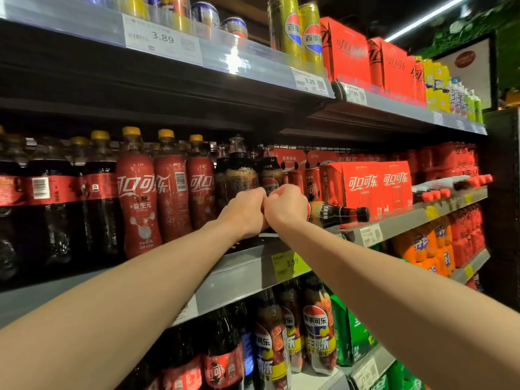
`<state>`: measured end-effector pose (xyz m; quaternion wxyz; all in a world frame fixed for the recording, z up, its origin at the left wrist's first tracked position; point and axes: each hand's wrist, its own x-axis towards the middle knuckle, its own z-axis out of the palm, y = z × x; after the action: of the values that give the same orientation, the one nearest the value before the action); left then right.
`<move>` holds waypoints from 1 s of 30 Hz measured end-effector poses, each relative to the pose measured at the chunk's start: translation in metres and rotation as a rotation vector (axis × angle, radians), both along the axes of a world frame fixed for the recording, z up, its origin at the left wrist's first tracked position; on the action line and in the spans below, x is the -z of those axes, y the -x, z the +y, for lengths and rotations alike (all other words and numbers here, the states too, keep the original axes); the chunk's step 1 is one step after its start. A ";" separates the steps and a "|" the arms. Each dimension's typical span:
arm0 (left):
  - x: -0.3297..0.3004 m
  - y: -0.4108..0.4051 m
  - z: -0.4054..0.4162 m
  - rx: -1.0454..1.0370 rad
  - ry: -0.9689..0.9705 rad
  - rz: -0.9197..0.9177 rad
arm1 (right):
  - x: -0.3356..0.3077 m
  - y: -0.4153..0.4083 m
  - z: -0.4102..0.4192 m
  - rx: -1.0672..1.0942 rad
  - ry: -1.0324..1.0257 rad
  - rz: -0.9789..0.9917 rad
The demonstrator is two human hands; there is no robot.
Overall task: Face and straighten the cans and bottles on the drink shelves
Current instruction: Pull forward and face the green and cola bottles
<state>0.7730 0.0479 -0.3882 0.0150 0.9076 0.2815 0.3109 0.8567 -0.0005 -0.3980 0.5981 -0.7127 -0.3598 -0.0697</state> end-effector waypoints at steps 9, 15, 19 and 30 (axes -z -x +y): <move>0.004 -0.086 0.005 0.075 0.030 0.287 | -0.002 -0.055 -0.035 0.076 -0.014 -0.169; 0.008 -0.089 0.007 0.003 0.034 0.210 | -0.004 -0.068 -0.039 0.050 0.021 -0.161; 0.006 -0.087 0.008 -0.007 0.015 0.040 | -0.008 -0.063 -0.032 0.060 -0.170 -0.192; -0.004 -0.079 -0.006 -0.058 0.248 -0.495 | -0.003 -0.067 0.001 -0.306 0.169 0.134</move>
<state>0.8517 0.0414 -0.3846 0.1853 0.7867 0.3312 0.4869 0.9241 0.0006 -0.3952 0.5624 -0.7005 -0.4278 0.1002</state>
